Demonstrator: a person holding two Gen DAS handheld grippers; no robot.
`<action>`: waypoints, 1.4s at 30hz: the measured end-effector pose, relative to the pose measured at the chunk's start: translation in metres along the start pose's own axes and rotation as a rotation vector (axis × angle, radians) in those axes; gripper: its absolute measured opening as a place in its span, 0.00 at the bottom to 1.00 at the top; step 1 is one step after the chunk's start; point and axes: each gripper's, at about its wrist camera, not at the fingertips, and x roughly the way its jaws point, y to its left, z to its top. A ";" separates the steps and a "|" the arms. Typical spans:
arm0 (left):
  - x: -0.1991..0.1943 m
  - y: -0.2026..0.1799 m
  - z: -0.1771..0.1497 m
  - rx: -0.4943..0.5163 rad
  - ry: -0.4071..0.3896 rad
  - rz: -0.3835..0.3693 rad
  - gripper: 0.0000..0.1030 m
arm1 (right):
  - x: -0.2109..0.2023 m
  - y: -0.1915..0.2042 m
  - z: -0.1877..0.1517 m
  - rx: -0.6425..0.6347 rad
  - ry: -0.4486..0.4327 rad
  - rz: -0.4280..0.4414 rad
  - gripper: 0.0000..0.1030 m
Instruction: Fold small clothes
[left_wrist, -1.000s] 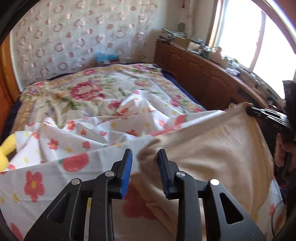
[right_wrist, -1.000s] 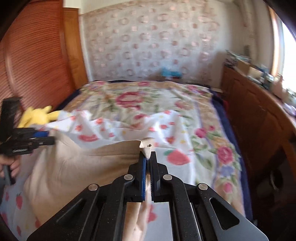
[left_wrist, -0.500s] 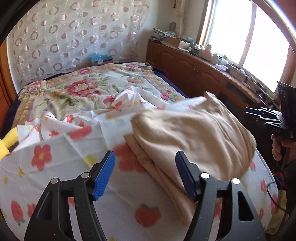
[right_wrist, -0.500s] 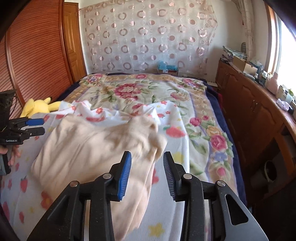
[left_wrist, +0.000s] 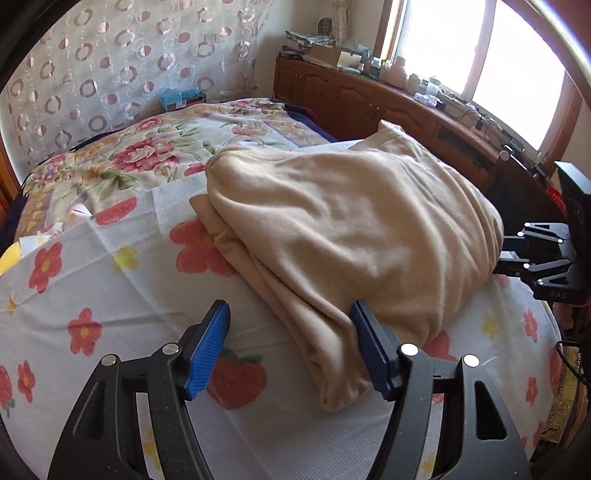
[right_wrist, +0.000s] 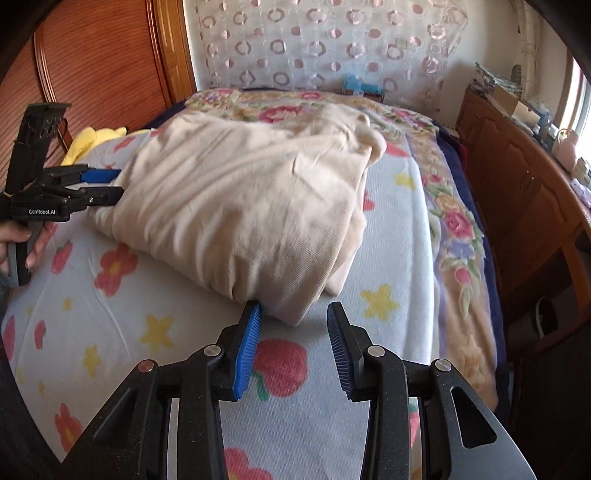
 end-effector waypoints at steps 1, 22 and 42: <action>0.001 0.001 -0.001 -0.007 0.000 0.000 0.66 | -0.001 0.000 0.002 -0.016 -0.002 -0.009 0.34; -0.015 0.014 0.011 -0.056 -0.072 0.017 0.66 | -0.033 -0.025 0.003 0.002 -0.118 -0.112 0.00; 0.028 0.042 0.051 -0.146 -0.038 0.036 0.67 | 0.051 -0.051 0.071 0.106 -0.128 -0.019 0.49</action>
